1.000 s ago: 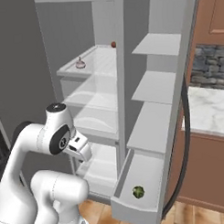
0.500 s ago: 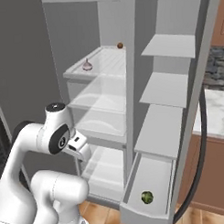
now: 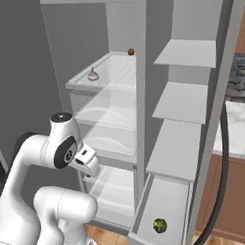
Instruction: Take the garlic and broccoli from the fridge shelf and place them in the freezer drawer to begin freezing them.
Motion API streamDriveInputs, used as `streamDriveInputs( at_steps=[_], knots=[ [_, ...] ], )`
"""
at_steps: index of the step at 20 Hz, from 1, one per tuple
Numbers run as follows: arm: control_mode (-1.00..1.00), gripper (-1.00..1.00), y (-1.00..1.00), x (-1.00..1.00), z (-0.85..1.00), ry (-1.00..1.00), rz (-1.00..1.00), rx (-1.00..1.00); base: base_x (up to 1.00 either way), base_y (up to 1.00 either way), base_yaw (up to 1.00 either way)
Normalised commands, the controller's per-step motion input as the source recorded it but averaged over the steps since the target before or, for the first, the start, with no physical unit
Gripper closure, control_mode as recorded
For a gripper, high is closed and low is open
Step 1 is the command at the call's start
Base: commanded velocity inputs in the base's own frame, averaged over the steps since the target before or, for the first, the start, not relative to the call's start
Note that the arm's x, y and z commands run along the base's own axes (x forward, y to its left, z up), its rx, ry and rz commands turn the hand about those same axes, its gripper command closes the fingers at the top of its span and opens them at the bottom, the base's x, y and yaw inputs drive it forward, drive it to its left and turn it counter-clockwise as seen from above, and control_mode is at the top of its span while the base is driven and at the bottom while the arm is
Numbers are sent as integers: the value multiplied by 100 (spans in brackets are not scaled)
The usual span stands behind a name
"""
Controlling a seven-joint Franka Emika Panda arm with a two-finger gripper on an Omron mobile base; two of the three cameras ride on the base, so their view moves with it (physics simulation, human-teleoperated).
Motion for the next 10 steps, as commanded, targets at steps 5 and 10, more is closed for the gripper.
streamDriveInputs(
  at_steps=[5, 10],
  knots=[
    [100, -100, 0, 0, 0, 0, 0, 0, 27, 0, 3],
    [-100, -100, 0, 26, 45, -12, 4, 0, 8, 0, 2]
  ],
)
